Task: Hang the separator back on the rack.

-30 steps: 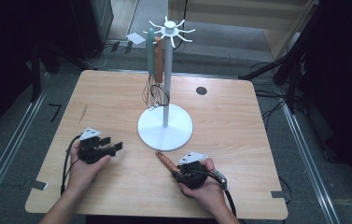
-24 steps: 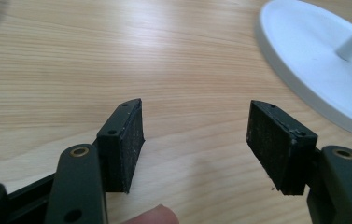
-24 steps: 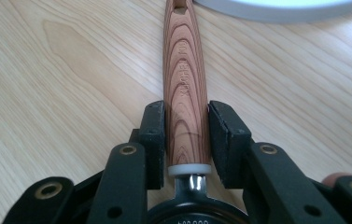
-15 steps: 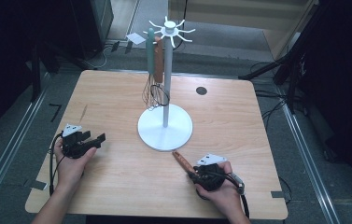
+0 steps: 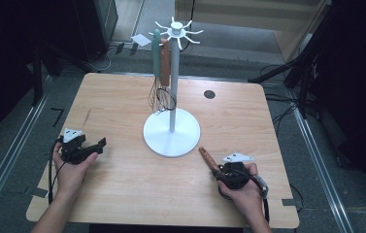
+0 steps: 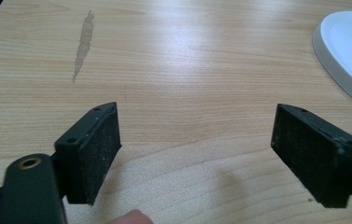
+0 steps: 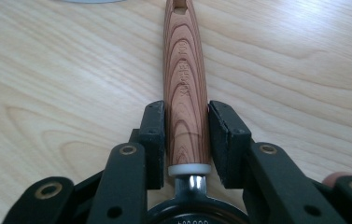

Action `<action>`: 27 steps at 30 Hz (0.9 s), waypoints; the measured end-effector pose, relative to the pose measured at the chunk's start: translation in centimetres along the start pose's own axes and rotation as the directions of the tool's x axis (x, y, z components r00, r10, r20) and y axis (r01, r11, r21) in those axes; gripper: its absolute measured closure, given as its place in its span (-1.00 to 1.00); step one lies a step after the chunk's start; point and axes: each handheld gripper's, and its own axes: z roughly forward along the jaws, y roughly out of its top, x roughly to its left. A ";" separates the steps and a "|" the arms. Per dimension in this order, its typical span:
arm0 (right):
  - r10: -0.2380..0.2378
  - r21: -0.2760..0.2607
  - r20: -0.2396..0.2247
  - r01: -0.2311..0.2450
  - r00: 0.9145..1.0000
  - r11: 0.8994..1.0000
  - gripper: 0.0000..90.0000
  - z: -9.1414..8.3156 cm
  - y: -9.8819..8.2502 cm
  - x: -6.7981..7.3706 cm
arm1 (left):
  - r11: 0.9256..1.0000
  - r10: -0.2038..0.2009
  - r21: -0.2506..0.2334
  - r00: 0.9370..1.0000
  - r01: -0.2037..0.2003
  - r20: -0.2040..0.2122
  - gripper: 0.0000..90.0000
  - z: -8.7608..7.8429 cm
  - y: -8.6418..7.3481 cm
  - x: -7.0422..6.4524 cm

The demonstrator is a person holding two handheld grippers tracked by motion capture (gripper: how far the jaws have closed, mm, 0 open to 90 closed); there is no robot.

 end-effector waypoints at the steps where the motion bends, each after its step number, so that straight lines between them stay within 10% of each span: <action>1: 0.007 0.000 0.003 -0.007 1.000 1.000 0.54 0.0 0.0 -0.2 | 1.000 0.001 0.005 1.000 -0.001 0.001 -0.67 0.0 0.0 0.0; 14: 0.029 0.024 0.028 -0.030 0.999 0.999 0.43 -0.7 1.7 -1.0 | 0.999 0.031 0.040 0.999 -0.030 -0.010 -0.69 0.3 0.1 -0.2; 27: 0.002 0.208 0.022 -0.006 1.000 0.978 0.46 -0.1 4.9 -0.6 | 0.998 0.023 0.057 1.000 -0.023 -0.008 -0.69 0.3 0.1 -0.2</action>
